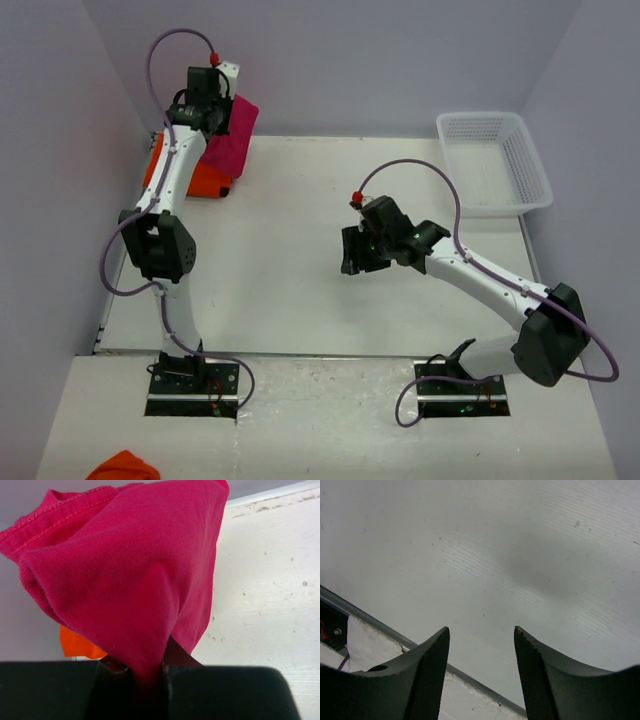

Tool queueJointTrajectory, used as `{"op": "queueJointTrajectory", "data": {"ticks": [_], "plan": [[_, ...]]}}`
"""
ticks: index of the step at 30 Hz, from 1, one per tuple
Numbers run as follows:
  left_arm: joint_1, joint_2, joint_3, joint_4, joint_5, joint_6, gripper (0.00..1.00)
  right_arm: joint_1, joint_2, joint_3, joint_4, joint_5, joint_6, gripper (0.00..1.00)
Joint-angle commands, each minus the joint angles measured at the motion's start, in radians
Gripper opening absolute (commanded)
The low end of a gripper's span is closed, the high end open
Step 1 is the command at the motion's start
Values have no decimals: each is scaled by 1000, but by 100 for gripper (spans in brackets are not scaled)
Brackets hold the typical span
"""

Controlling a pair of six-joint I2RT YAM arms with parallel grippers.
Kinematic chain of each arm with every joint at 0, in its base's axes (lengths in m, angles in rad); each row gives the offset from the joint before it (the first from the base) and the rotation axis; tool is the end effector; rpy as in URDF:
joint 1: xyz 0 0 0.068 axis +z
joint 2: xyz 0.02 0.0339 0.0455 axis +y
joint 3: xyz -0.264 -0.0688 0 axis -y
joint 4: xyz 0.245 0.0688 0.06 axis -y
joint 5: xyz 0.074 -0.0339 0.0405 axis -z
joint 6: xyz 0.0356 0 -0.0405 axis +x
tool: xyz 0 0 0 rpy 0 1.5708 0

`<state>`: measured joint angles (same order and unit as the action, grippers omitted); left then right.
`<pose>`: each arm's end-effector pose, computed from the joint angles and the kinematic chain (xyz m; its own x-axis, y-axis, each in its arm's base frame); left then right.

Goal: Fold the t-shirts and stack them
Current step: Put the neatly folded tshirt into the corner of the board with the left arm

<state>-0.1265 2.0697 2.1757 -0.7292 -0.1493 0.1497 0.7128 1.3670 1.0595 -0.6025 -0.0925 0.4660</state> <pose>0.4692 -0.0543 0.3672 -0.5718 0.2214 -0.7900 0.0912 0.9741 0.2069 0.2138 0.1891 0.2687 -0.8454 -0.1394 -0.5155 -0.3517 0.8718 0.3409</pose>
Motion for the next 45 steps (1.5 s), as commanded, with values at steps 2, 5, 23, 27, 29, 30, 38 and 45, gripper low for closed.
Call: {"op": "queueJointTrajectory", "data": {"ticks": [2,5,23,27,29,30,38,45], "plan": [[16,6,96,28,-25,57,0,4,-5,0,-11,17,-15,56],[25,23,125,14,-18,60,0,4,-3,0,-14,20,-17,56],[47,-48,-36,14,-33,48,0,4,17,-3,-11,10,-12,56],[59,-54,-50,22,-26,45,0,4,17,-6,-11,11,-10,56],[65,-51,-53,27,-22,45,0,2,14,-10,-10,11,-10,56],[67,-49,-51,28,-22,45,0,2,14,-10,-10,10,-10,56],[77,-28,9,21,-35,54,0,4,20,-19,-13,11,-9,56],[111,0,-14,49,-68,65,0,4,23,-23,-17,2,-4,56]]}}
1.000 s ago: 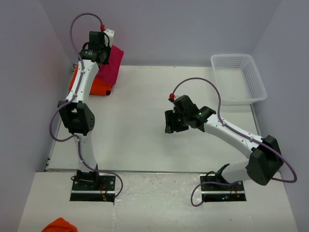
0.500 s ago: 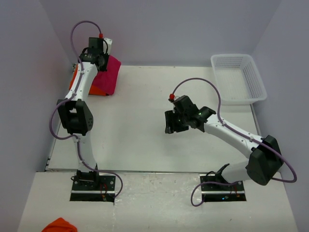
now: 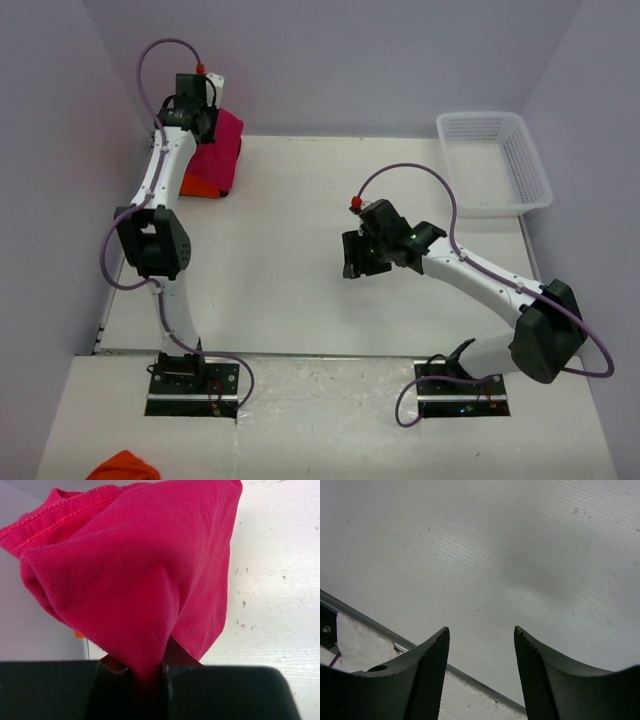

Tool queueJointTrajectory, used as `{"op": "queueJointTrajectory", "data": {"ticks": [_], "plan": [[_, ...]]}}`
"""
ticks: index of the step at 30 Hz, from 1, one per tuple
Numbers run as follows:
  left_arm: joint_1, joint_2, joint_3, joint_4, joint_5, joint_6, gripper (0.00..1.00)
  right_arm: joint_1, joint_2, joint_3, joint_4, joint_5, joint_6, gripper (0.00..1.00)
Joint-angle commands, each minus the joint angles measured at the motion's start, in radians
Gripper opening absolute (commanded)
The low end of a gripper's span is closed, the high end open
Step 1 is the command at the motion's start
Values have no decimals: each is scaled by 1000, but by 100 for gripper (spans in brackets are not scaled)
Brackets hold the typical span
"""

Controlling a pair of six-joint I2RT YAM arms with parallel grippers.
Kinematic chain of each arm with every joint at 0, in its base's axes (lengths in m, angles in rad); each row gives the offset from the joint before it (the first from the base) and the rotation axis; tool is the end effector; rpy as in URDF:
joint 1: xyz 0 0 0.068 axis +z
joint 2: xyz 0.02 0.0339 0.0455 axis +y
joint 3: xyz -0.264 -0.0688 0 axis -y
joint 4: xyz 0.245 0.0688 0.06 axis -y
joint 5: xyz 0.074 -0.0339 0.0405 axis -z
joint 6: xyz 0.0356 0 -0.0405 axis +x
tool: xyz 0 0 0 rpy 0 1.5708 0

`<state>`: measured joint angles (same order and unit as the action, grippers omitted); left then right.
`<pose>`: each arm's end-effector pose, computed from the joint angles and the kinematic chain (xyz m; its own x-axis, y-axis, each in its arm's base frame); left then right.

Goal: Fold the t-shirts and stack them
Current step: Put the neatly folded tshirt into the corner of the board with the left arm

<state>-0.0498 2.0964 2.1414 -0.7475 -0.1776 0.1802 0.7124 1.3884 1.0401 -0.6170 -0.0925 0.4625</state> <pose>0.4775 -0.0175 0.3424 -0.6502 0.2090 -0.7304 0.0314 0.9680 0.2491 0.2137 0.1889 0.2559 -0.8650 -0.1601 -0.4755 -0.3404 0.8834 0.3219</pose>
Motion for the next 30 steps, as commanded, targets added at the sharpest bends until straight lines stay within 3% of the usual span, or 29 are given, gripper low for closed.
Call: {"op": "queueJointTrajectory", "data": {"ticks": [1,13,30], "plan": [[34,-23,12,76,-36,28,0,4,1,-3,-6,2,-1,56],[50,94,-11,137,-59,47,0,4,-5,-17,-13,-41,8,56],[180,261,15,320,-140,77,0,2,75,14,-36,-55,-36,56]]}}
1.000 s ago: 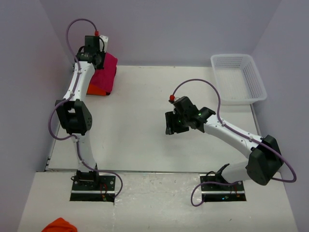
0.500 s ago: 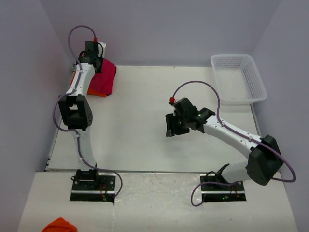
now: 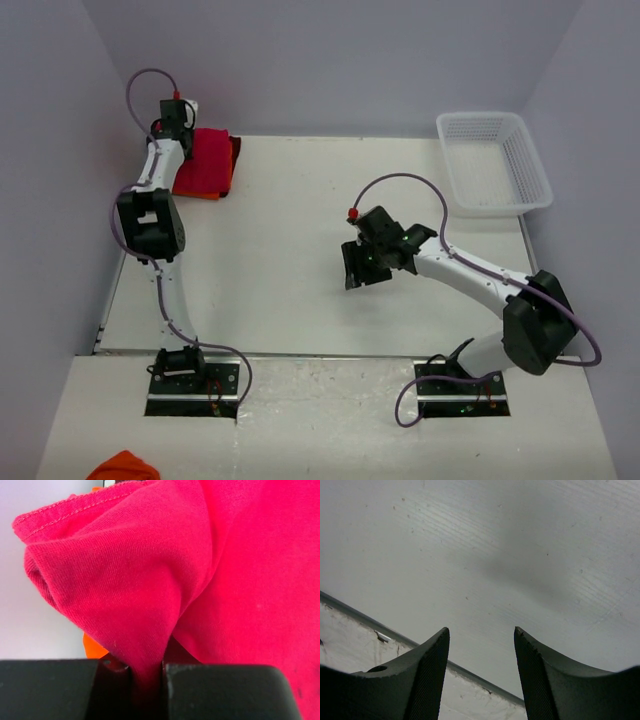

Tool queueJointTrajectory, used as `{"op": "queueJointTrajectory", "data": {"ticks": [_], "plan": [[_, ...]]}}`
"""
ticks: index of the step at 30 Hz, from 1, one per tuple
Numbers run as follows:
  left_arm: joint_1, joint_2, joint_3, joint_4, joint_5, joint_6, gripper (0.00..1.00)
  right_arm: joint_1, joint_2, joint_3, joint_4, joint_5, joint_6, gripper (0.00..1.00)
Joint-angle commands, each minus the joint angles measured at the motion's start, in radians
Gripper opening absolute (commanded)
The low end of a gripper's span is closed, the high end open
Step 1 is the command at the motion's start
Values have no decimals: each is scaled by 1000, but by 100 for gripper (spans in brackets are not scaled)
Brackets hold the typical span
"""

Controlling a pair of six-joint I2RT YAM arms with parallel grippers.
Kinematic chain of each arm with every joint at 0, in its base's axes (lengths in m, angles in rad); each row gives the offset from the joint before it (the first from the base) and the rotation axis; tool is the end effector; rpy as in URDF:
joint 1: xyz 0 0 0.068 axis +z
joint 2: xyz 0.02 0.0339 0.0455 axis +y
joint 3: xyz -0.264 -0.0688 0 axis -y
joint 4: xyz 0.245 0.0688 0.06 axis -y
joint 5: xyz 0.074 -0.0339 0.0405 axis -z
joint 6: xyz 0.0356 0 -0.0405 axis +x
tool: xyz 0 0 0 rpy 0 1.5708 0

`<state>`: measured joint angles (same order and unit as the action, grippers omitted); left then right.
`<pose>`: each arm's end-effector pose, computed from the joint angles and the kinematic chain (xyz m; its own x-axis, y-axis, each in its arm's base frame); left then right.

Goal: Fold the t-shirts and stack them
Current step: Put the neatly folded tshirt into the corner of the board with the left arm

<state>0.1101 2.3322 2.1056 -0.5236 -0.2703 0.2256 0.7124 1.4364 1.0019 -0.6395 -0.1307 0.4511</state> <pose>0.5293 0.0681 0.2342 -0.7276 0.1364 -0.6723 -0.1409 0.9294 0.3411 0.2121 0.1893 0.2303 -0.9018 -0.2077 -0.3790 -0.3355 0.8893 0.3109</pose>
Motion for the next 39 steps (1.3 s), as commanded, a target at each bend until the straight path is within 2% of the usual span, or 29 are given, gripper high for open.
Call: {"op": "queueJointTrajectory", "data": {"ticks": [1,4,10,11,12,13,14,15,16,18,19,22,26,29,33,35,36,37,38,39], "plan": [[26,38,63,96,-55,44,0,4,35,66,-18,-17,-31,56],[33,73,88,120,-82,67,0,4,56,86,-23,-20,-41,56],[36,96,41,267,-170,84,0,4,108,89,-23,-43,-48,56],[37,79,-2,331,-199,83,0,4,117,89,-20,-49,-48,56],[37,63,-30,367,-208,78,7,4,124,89,-19,-52,-45,56],[39,44,-60,408,-214,61,19,4,127,86,-14,-61,-40,56],[39,21,-126,483,-211,57,58,4,127,84,-8,-70,-40,56],[37,-19,-159,520,-214,49,74,4,130,86,-2,-75,-40,56],[37,-36,-179,563,-216,41,85,4,130,86,0,-78,-35,56],[37,-74,-205,594,-207,23,100,4,133,87,8,-98,-37,56],[36,-85,-210,599,-207,20,100,2,133,86,9,-98,-29,56],[33,-138,-231,602,-219,1,100,4,136,76,27,-124,-17,56],[14,-307,-297,648,-182,-17,100,4,119,55,57,-144,-3,56],[-10,-375,-280,630,-147,-14,100,15,98,55,54,-136,1,56],[-13,-364,-188,533,-28,-46,100,21,55,61,35,-95,14,56],[-12,-334,-168,489,25,-57,95,22,36,75,6,-57,12,55],[-9,-321,-164,478,51,-63,88,21,26,79,-2,-40,8,54],[-7,-309,-157,464,92,-69,54,21,3,86,-11,-3,8,51],[-4,-281,-156,462,124,-87,34,22,-7,99,-32,15,8,49],[6,-261,-133,455,159,-98,1,21,-14,104,-41,31,3,46]]}}
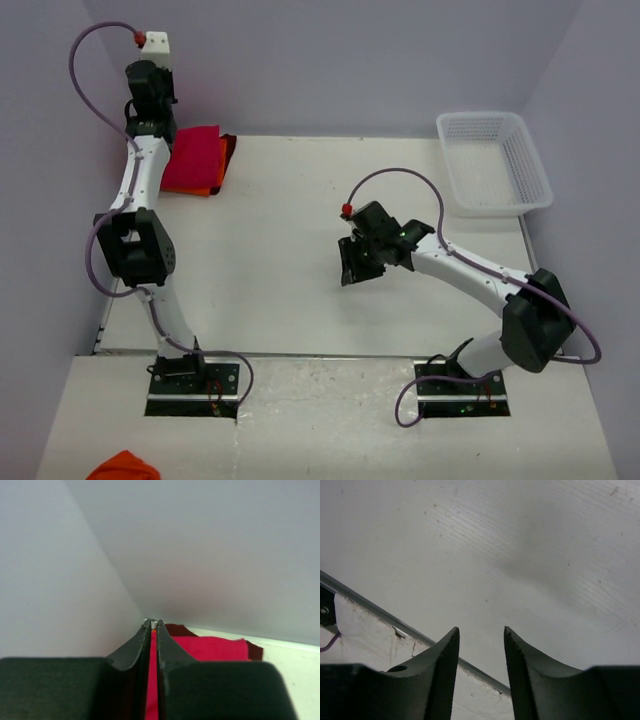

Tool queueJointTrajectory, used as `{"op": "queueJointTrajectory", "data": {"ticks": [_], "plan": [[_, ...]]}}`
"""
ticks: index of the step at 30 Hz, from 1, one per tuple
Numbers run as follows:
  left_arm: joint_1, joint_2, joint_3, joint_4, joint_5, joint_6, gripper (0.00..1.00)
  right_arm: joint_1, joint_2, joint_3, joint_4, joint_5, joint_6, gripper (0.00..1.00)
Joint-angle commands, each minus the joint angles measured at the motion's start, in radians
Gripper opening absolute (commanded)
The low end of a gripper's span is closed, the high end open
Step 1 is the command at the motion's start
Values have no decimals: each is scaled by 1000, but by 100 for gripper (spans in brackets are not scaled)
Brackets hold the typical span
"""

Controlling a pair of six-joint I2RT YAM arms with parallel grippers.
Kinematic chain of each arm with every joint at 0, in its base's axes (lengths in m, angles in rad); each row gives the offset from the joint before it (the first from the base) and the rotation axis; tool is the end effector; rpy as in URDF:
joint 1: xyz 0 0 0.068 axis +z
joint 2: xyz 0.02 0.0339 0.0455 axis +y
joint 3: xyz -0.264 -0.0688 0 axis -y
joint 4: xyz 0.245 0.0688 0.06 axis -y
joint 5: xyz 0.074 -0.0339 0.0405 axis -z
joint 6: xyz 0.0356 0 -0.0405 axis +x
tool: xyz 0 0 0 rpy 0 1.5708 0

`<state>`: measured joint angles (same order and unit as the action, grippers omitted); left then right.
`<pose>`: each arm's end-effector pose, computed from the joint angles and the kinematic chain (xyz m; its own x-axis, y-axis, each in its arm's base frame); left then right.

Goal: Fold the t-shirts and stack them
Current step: Put the neatly folded tshirt into the corner of the board with the left arm

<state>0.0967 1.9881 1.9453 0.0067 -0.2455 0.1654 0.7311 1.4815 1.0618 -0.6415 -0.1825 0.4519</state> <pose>0.4797 0.0552 0.4004 -0.0907 0.1517 -0.9843 -0.3249 0.9298 0.1732 0.2174 0.2037 0.2362 -0.9001 -0.2305 -0.3697 -0.3662 0.8599 0.3555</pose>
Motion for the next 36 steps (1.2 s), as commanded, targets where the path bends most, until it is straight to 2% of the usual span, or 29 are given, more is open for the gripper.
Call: {"op": "queueJointTrajectory", "data": {"ticks": [1,3,4,8,13,19,36], "plan": [[23,139,59,-124,193,-53,0,2,-72,49,-49,100,-2,39],[43,195,110,-165,250,-92,0,2,-76,58,-56,112,-7,29],[47,245,156,-201,324,-104,0,2,-75,61,-63,112,-10,22],[84,339,237,-252,423,-156,0,4,-60,58,-64,121,-16,16],[113,387,254,-283,422,-237,0,4,-30,49,-52,124,-16,16],[120,325,142,-237,359,-225,0,2,-10,47,-40,103,-18,16],[173,344,172,-286,250,-170,0,2,-10,53,-46,92,-21,16]]}}
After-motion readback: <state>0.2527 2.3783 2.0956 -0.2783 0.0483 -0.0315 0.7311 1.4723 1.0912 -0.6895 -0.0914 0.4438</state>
